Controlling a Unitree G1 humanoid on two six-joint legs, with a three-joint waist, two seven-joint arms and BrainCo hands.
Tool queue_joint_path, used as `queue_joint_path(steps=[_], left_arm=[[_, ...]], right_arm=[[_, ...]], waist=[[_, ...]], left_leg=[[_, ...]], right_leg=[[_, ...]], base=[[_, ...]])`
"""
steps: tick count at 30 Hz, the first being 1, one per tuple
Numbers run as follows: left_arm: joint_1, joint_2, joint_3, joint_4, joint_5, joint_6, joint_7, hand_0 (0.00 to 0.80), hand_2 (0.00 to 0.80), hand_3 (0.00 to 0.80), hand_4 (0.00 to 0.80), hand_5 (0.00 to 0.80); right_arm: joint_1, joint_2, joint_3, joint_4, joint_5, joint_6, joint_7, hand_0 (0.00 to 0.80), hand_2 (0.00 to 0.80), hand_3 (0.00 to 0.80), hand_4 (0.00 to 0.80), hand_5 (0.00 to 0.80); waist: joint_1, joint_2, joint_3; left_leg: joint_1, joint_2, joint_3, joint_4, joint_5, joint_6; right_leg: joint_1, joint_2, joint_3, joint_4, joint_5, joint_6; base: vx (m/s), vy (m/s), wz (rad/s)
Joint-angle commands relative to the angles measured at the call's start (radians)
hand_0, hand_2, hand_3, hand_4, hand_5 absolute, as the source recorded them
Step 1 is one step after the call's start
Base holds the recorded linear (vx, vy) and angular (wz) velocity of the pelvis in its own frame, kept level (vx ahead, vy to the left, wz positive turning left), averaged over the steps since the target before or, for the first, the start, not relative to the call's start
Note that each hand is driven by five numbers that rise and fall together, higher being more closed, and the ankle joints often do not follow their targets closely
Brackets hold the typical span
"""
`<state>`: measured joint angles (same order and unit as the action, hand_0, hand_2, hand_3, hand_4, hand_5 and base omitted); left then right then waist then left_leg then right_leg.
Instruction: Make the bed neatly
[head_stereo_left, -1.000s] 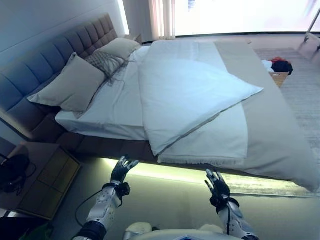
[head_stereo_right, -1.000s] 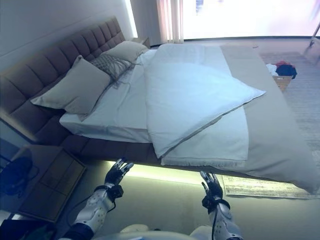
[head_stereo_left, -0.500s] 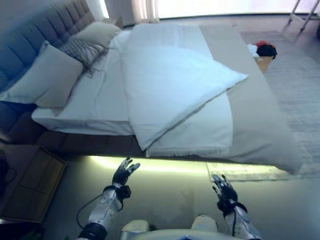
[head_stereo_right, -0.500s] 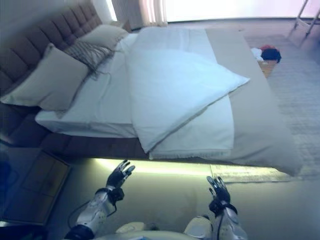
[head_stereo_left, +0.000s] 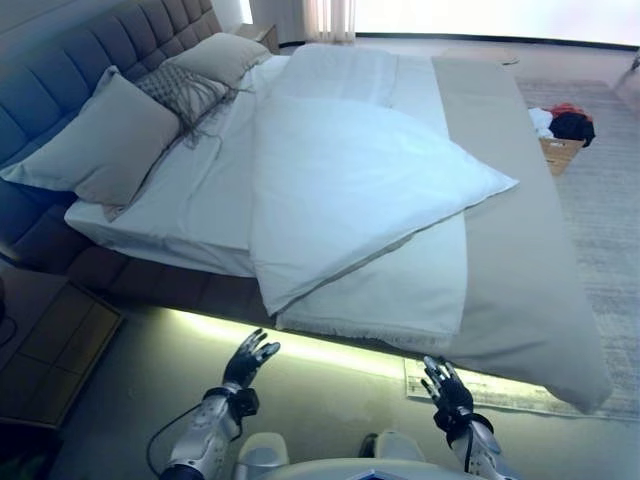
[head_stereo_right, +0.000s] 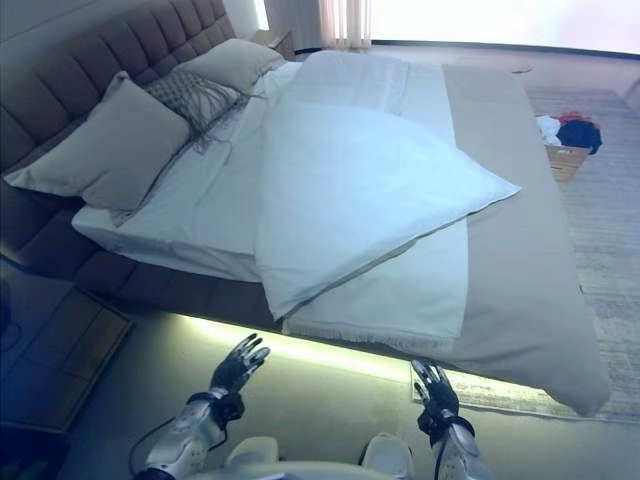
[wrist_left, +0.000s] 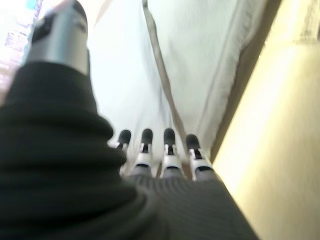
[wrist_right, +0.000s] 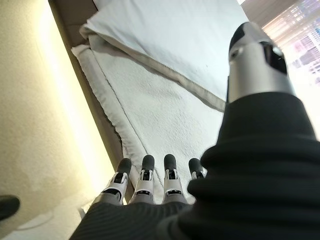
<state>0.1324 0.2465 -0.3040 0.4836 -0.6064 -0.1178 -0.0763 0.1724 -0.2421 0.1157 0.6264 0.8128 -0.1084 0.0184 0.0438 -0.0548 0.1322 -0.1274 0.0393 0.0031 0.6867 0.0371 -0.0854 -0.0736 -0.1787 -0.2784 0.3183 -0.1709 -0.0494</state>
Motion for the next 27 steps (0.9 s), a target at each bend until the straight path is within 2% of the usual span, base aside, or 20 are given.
queue_joint_path(steps=[1,3,5,6,8,10,14,15,18,19,20,21,22,24,27], left_arm=[[-0.003,0.028,0.036,-0.121,-0.011,-0.069,-0.011,0.000,0.000,0.000,0.000,0.000],[0.005,0.032,0.049,-0.119,-0.002,-0.063,-0.009,0.000,0.000,0.000,0.000,0.000],[0.008,0.030,0.058,-0.114,0.007,-0.062,-0.015,0.000,0.000,0.000,0.000,0.000],[0.015,0.027,0.066,-0.114,0.013,-0.062,-0.020,0.000,0.000,0.000,0.000,0.000],[0.028,0.020,0.076,-0.110,0.014,-0.066,-0.024,0.000,0.000,0.000,0.000,0.000],[0.046,0.017,0.089,-0.106,0.006,-0.062,-0.031,0.000,0.000,0.000,0.000,0.000],[0.077,0.018,0.118,-0.100,-0.004,-0.036,-0.060,0.000,0.000,0.000,0.000,0.000],[0.080,0.020,0.124,-0.099,-0.005,-0.029,-0.069,0.000,0.000,0.000,0.000,0.000],[0.089,0.030,0.140,-0.099,-0.012,-0.023,-0.098,0.000,0.000,0.000,0.000,0.000],[0.094,0.036,0.145,-0.105,-0.008,-0.010,-0.096,0.000,0.000,0.000,0.000,0.000],[0.095,0.044,0.149,-0.110,0.004,0.001,-0.093,0.000,0.000,0.000,0.000,0.000],[0.093,0.054,0.148,-0.110,0.018,0.000,-0.095,0.000,0.000,0.000,0.000,0.000],[0.092,0.057,0.150,-0.114,0.024,-0.004,-0.099,0.000,0.000,0.000,0.000,0.000],[0.102,0.069,0.151,-0.156,0.016,-0.003,-0.106,0.000,0.000,0.000,0.000,0.000],[0.090,0.084,0.137,-0.163,0.002,-0.009,-0.061,0.000,0.000,0.000,0.000,0.000]], right_arm=[[0.005,-0.028,0.020,-0.118,0.030,-0.009,-0.006,0.000,0.000,0.000,0.000,0.000],[0.010,-0.027,0.032,-0.139,0.046,-0.007,-0.030,0.000,0.000,0.000,0.000,0.000],[0.017,-0.022,0.038,-0.146,0.064,-0.019,-0.036,0.000,0.000,0.000,0.000,0.000],[0.027,-0.020,0.035,-0.153,0.066,-0.019,-0.032,0.000,0.000,0.000,0.000,0.000],[0.040,-0.018,0.028,-0.156,0.062,-0.015,-0.028,0.000,0.000,0.000,0.000,0.000],[0.051,-0.016,0.021,-0.146,0.044,-0.012,-0.020,0.000,0.000,0.000,0.000,0.000],[0.070,-0.008,0.015,-0.134,0.027,-0.003,-0.002,0.000,0.000,0.000,0.000,0.000],[0.076,-0.005,0.013,-0.136,0.020,0.001,0.000,0.000,0.000,0.000,0.000,0.000],[0.084,0.005,0.023,-0.135,0.006,-0.003,-0.015,0.000,0.000,0.000,0.000,0.000],[0.091,0.022,0.024,-0.140,-0.005,-0.001,-0.033,0.000,0.000,0.000,0.000,0.000],[0.097,0.037,0.021,-0.145,0.005,0.004,-0.047,0.000,0.000,0.000,0.000,0.000],[0.102,0.057,0.016,-0.154,0.022,0.014,-0.059,0.000,0.000,0.000,0.000,0.000],[0.112,0.074,0.013,-0.166,0.024,0.016,-0.067,0.000,0.000,0.000,0.000,0.000],[0.135,0.090,0.021,-0.185,0.018,0.000,-0.067,0.000,0.000,0.000,0.000,0.000],[0.125,0.107,0.031,-0.160,0.011,-0.026,-0.057,0.000,0.000,0.000,0.000,0.000]], waist=[[0.017,-0.014,0.027],[0.038,0.001,0.023],[0.063,0.027,0.021],[0.072,0.038,0.023],[0.082,0.058,0.027],[0.085,0.082,0.030],[0.087,0.117,0.034],[0.086,0.120,0.035],[0.090,0.120,0.021],[0.100,0.115,0.009],[0.107,0.103,0.002],[0.117,0.076,-0.008],[0.125,0.064,-0.018],[0.137,0.064,-0.041],[0.145,0.062,-0.057]], left_leg=[[-0.025,0.001,0.038,-0.179,0.034,0.043],[-0.010,0.032,0.013,-0.385,0.084,0.021],[-0.018,0.075,-0.025,-0.570,0.178,-0.019],[-0.028,0.095,-0.038,-0.621,0.220,-0.034],[-0.045,0.129,-0.053,-0.676,0.278,-0.051],[-0.047,0.159,-0.057,-0.704,0.306,-0.058],[-0.029,0.197,-0.043,-0.715,0.297,-0.068],[-0.025,0.196,-0.034,-0.706,0.285,-0.068],[-0.015,0.160,-0.009,-0.674,0.188,-0.046],[-0.017,0.133,-0.009,-0.648,0.161,-0.030],[-0.025,0.102,0.001,-0.611,0.136,-0.007],[-0.037,0.056,0.014,-0.568,0.101,0.027],[-0.042,0.027,0.021,-0.548,0.080,0.052],[-0.038,-0.006,0.023,-0.540,0.056,0.096],[-0.029,-0.041,0.038,-0.533,0.029,0.132]], right_leg=[[0.069,0.065,0.036,-0.223,0.200,0.103],[0.088,0.092,0.048,-0.234,0.180,0.106],[0.114,0.122,0.062,-0.238,0.150,0.104],[0.129,0.131,0.074,-0.232,0.130,0.099],[0.148,0.140,0.091,-0.202,0.089,0.087],[0.161,0.139,0.099,-0.150,0.045,0.077],[0.176,0.106,0.096,-0.025,-0.037,0.079],[0.183,0.087,0.094,0.003,-0.054,0.085],[0.196,-0.006,0.083,0.085,-0.093,0.130],[0.217,-0.063,0.073,0.114,-0.099,0.159],[0.229,-0.109,0.063,0.134,-0.078,0.186],[0.239,-0.177,0.067,0.182,-0.005,0.213],[0.231,-0.208,0.080,0.219,0.063,0.222],[0.204,-0.213,0.104,0.247,0.139,0.205],[0.193,-0.223,0.115,0.258,0.165,0.189]], base=[[0.305,0.012,-0.28],[0.325,0.058,-0.31],[0.389,0.117,-0.39],[0.435,0.165,-0.37],[0.428,0.177,-0.39],[0.472,0.218,-0.35],[0.536,0.271,-0.31],[0.549,0.318,-0.20],[0.540,0.362,-0.13],[0.522,0.347,-0.16],[0.546,0.335,-0.19],[0.475,0.272,-0.18],[0.444,0.254,-0.28],[0.401,0.259,-0.17],[0.327,0.207,0.20]])
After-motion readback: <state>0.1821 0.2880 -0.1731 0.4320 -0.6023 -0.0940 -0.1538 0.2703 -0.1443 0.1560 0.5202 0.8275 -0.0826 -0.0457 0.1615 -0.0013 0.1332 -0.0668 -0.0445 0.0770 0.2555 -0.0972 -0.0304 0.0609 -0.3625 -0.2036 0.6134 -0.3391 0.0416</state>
